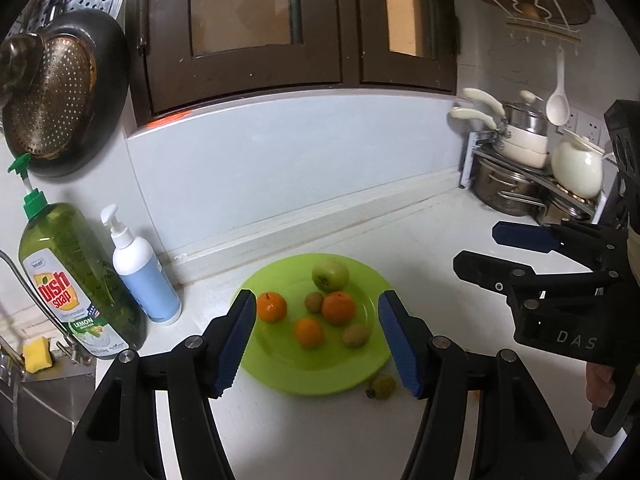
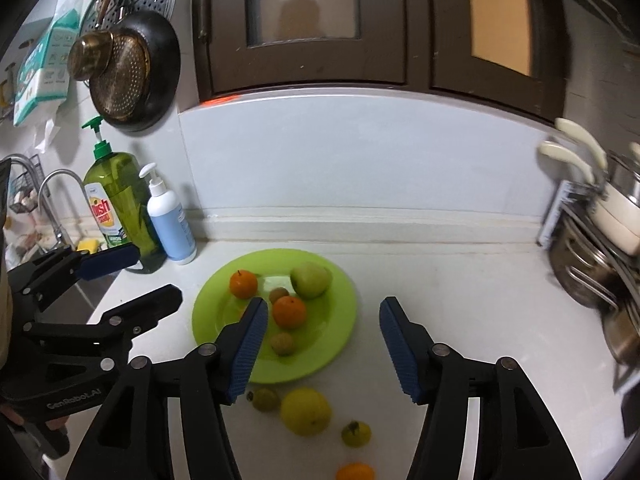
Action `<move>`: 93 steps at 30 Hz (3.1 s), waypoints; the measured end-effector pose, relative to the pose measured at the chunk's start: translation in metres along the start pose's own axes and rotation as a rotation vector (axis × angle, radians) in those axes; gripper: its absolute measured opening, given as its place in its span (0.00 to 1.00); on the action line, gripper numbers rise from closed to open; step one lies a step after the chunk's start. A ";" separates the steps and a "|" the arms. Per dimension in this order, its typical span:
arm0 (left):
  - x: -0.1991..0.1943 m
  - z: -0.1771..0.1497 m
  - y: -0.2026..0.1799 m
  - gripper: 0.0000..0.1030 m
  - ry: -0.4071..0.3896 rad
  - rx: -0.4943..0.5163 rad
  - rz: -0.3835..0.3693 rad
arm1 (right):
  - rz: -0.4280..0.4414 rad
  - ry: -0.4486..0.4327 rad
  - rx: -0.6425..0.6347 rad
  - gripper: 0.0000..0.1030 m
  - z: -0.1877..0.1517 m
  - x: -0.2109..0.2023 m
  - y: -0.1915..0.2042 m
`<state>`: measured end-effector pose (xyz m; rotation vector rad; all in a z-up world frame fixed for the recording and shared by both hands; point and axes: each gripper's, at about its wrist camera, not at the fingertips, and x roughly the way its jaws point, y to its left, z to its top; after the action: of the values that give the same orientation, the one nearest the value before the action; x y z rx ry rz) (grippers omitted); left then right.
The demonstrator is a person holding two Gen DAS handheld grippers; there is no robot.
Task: Organize fruits
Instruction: 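Move both open grippers back toward the remaining fruits beside the plate, then close the left gripper on a small green fruit while the right gripper grasps an orange, then carry the green fruit in the left gripper and the orange in the right gripper over the plate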
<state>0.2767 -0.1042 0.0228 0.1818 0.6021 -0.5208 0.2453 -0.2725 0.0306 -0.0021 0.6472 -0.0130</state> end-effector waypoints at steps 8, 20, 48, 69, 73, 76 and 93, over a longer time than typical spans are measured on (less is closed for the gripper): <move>-0.008 -0.028 -0.012 0.61 0.007 0.046 -0.014 | -0.064 0.007 0.055 0.57 -0.034 -0.019 -0.001; 0.010 -0.062 -0.031 0.61 0.058 0.164 -0.073 | -0.147 0.116 0.168 0.57 -0.087 -0.013 -0.013; 0.090 -0.094 -0.054 0.33 0.199 0.199 -0.163 | -0.148 0.321 0.239 0.51 -0.141 0.030 -0.025; 0.096 -0.095 -0.061 0.28 0.232 0.179 -0.176 | -0.123 0.332 0.237 0.35 -0.142 0.037 -0.027; 0.086 -0.092 -0.059 0.28 0.223 0.157 -0.171 | -0.116 0.323 0.233 0.35 -0.140 0.035 -0.025; 0.079 -0.089 -0.057 0.28 0.214 0.144 -0.167 | -0.109 0.314 0.229 0.35 -0.138 0.033 -0.023; 0.033 -0.079 -0.049 0.28 0.150 0.088 -0.113 | -0.049 0.239 0.170 0.35 -0.119 0.008 -0.008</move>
<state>0.2354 -0.1354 -0.0612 0.2732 0.7390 -0.6473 0.1795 -0.2803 -0.0694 0.1493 0.8838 -0.1166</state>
